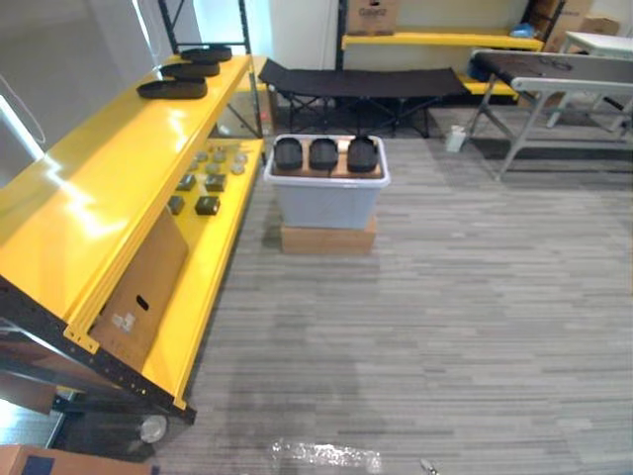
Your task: Walk over and take plastic housings, then place them on the shelf
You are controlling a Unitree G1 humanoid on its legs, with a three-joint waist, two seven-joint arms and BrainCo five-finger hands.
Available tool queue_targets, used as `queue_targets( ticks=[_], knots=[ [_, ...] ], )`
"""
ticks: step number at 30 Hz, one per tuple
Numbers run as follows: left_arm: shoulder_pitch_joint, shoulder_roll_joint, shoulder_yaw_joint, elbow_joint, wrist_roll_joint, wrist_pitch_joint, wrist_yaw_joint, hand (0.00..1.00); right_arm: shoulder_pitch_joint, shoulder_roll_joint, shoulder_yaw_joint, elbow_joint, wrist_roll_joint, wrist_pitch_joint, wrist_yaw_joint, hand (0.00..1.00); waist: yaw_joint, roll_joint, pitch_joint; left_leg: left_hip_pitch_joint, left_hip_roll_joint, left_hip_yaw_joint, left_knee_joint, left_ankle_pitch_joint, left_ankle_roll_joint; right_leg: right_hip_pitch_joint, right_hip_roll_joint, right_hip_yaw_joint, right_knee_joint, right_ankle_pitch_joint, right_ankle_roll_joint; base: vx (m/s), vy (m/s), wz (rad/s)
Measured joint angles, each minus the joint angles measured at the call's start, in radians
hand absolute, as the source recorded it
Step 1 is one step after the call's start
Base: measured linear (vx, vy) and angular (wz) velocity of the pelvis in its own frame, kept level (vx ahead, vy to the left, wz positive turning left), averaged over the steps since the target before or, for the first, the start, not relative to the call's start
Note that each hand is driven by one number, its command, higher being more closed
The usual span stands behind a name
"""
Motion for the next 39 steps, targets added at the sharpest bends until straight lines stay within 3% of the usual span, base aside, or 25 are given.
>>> queue_targets(
  ticks=[6, 18, 23, 29, 32, 33, 35, 36, 39],
  knots=[
    [-0.002, -0.003, 0.000, 0.011, 0.002, -0.001, 0.006, 0.00, 0.001, 0.000, 0.020, 0.001, -0.018, -0.044, 0.000, 0.00, -0.001, -0.001, -0.001, -0.016, -0.002, -0.003, -0.001, 0.002, 0.003, -0.015, 0.000, -0.004, -0.006, 0.000, -0.001, -0.01, 0.000, 0.00],
    [-0.013, 0.000, -0.005, 0.030, 0.001, -0.003, 0.023, 0.00, -0.006, -0.004, 0.023, 0.028, -0.038, -0.029, 0.028, 0.00, -0.003, -0.004, -0.007, -0.030, -0.003, -0.021, 0.000, 0.002, 0.002, -0.016, 0.002, -0.023, -0.017, 0.002, -0.003, 0.01, -0.008, 0.05],
    [-0.013, 0.002, -0.020, 0.029, 0.002, -0.003, 0.032, 0.00, -0.012, -0.013, 0.024, 0.032, -0.059, -0.001, 0.093, 0.00, -0.002, -0.004, -0.007, -0.028, -0.002, -0.012, 0.000, 0.002, 0.002, -0.016, 0.001, -0.019, -0.012, 0.002, -0.003, -0.05, -0.004, -0.04],
    [-0.010, 0.004, -0.019, 0.029, 0.005, -0.009, 0.029, 0.00, -0.011, -0.013, 0.027, 0.031, -0.066, -0.001, 0.103, 0.00, -0.002, -0.014, -0.007, -0.030, -0.005, -0.011, -0.001, 0.002, 0.003, -0.018, -0.003, -0.021, -0.009, -0.001, 0.000, -0.04, 0.005, 0.00],
    [-0.009, 0.004, -0.019, 0.027, 0.022, -0.026, 0.018, 0.00, -0.006, -0.015, 0.026, 0.015, -0.064, -0.003, 0.102, 0.00, -0.001, -0.020, -0.003, -0.032, -0.022, -0.006, 0.001, -0.022, 0.028, -0.092, -0.049, -0.029, 0.151, -0.101, 0.027, 0.01, 0.051, 0.17],
    [-0.007, 0.009, -0.020, 0.027, 0.021, -0.039, 0.005, 0.00, 0.001, -0.013, 0.024, 0.015, -0.064, -0.004, 0.102, 0.00, -0.003, -0.028, -0.003, -0.032, -0.033, 0.001, 0.001, -0.030, 0.039, -0.130, -0.079, -0.026, 0.258, -0.129, 0.041, 0.08, 0.077, 0.11],
    [-0.012, 0.008, -0.032, 0.025, -0.001, -0.056, -0.009, 0.00, -0.004, -0.031, 0.016, 0.010, -0.063, -0.010, 0.104, 0.00, -0.002, -0.014, 0.009, -0.024, -0.023, -0.001, 0.007, -0.040, 0.063, -0.257, -0.109, -0.021, 0.497, -0.147, 0.044, 0.10, 0.091, -0.02],
    [-0.019, 0.008, -0.038, 0.026, -0.023, -0.065, -0.011, 0.00, 0.000, -0.030, 0.014, 0.009, -0.058, -0.016, 0.110, 0.00, -0.006, 0.007, 0.023, -0.006, -0.002, 0.000, 0.007, -0.043, 0.070, -0.297, -0.106, -0.023, 0.526, -0.171, 0.008, 0.12, 0.105, -0.02],
    [-0.037, 0.038, -0.038, 0.027, -0.037, -0.076, -0.048, 0.00, 0.008, 0.003, 0.003, 0.011, -0.057, -0.027, 0.133, 0.00, -0.006, -0.034, 0.048, -0.002, 0.027, 0.001, 0.058, -0.096, 0.041, -0.368, -0.096, -0.019, 0.419, -0.149, 0.030, 0.13, 0.058, 0.02]
  ],
)
